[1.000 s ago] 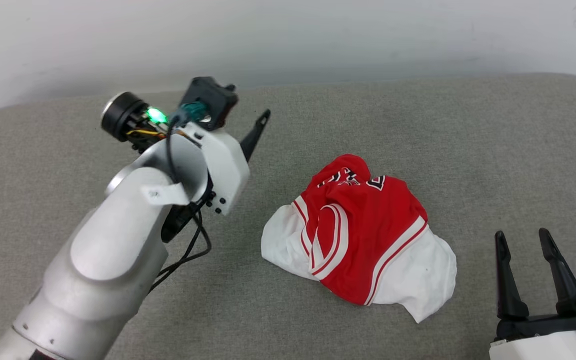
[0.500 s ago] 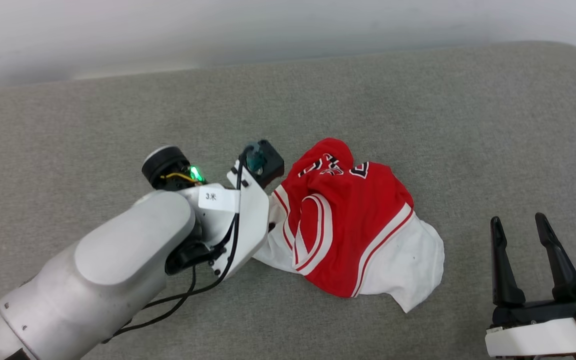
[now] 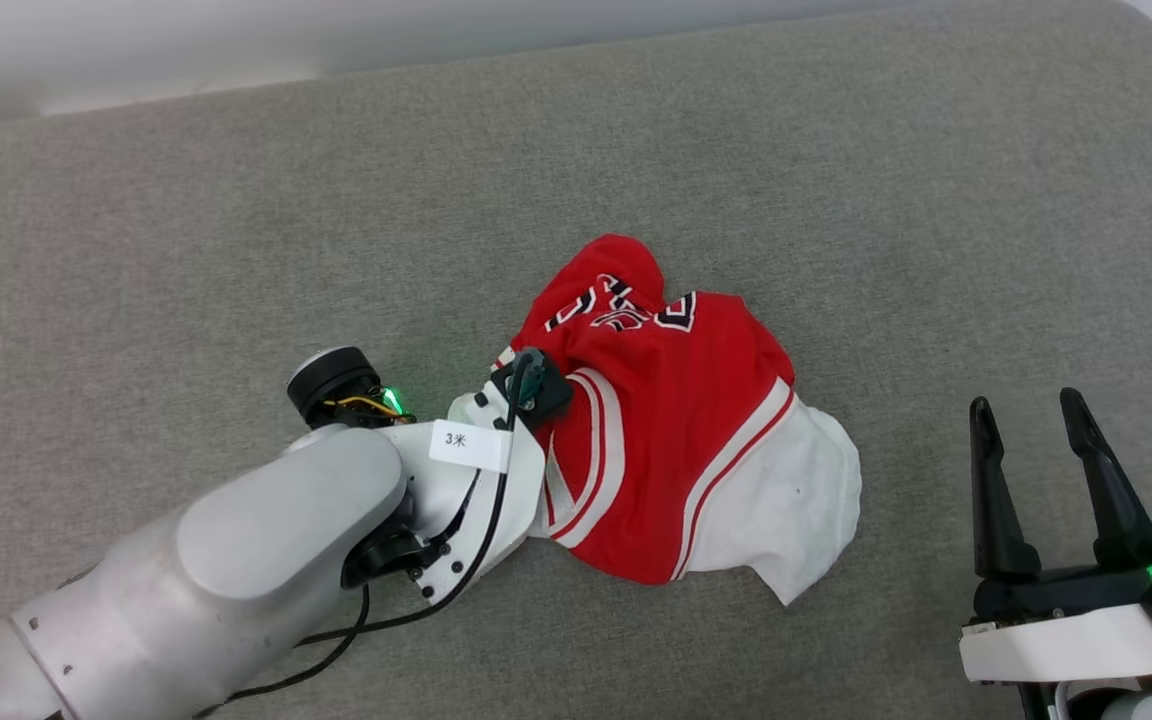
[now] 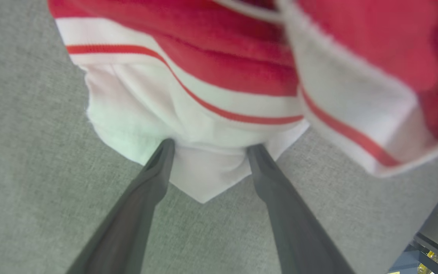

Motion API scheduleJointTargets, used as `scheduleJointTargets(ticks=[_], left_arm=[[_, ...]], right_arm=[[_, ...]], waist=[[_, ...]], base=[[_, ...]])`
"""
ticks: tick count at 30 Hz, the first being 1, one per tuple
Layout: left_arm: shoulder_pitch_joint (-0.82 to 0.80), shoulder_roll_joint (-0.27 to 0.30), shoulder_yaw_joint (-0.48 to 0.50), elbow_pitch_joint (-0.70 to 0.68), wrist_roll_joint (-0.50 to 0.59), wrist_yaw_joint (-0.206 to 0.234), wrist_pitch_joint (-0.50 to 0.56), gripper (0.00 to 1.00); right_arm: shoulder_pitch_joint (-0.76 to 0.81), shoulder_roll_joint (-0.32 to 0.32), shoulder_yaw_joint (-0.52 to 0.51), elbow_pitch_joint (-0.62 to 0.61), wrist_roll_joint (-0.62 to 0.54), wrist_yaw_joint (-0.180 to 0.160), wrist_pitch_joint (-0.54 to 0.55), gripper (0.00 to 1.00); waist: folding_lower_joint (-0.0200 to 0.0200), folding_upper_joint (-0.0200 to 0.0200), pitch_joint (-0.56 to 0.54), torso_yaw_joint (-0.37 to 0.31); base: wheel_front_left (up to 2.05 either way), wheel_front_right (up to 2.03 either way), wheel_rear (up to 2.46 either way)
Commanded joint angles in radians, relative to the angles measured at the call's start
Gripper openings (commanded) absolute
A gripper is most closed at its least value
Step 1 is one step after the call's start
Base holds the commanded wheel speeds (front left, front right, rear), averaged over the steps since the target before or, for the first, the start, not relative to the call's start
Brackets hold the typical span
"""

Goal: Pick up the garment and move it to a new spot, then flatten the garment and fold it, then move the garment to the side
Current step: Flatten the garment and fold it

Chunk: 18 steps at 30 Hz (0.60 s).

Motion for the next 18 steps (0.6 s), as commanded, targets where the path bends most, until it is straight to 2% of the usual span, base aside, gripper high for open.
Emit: scheduleJointTargets(ticks=[1,2,4,9,14,18], left_arm=[[0.055,-0.006,-0.025,0.004,0.006,-0.001,0.018,0.35],[0.060,-0.007,-0.026,-0.002,0.009,-0.002,0.024,0.00],[0.059,-0.002,-0.026,-0.017,0.014,-0.002,0.015,0.00],[-0.017,0.035,-0.013,-0.045,-0.023,-0.001,-0.129,0.00],[-0.006,0.127,0.009,-0.040,-0.071,-0.001,-0.211,0.00],[0.043,0.196,0.021,-0.008,-0.102,0.012,-0.237,0.00]], right_arm=[[-0.008,0.001,-0.002,0.001,0.007,0.000,-0.002,1.00],[-0.006,0.001,-0.006,0.002,0.007,0.000,-0.002,1.00],[0.003,0.001,-0.012,0.006,0.007,0.000,-0.002,1.00],[0.025,0.001,-0.018,0.011,0.001,0.000,-0.002,1.00],[0.043,0.001,-0.025,0.010,-0.005,0.000,-0.002,1.00],[0.051,0.001,-0.026,0.012,-0.006,0.000,-0.002,1.00]], waist=[[0.0000,0.0000,0.005,-0.006],[0.0000,0.0000,0.003,-0.004],[0.0000,0.0000,-0.006,0.002],[0.0000,0.0000,-0.057,0.039],[0.0000,0.0000,-0.088,0.067],[0.0000,0.0000,-0.094,0.076]], base=[[0.00,0.00,0.00],[0.00,0.00,0.00],[0.00,0.00,0.00],[0.00,0.00,0.00],[0.00,0.00,0.00],[0.00,0.00,0.00]])
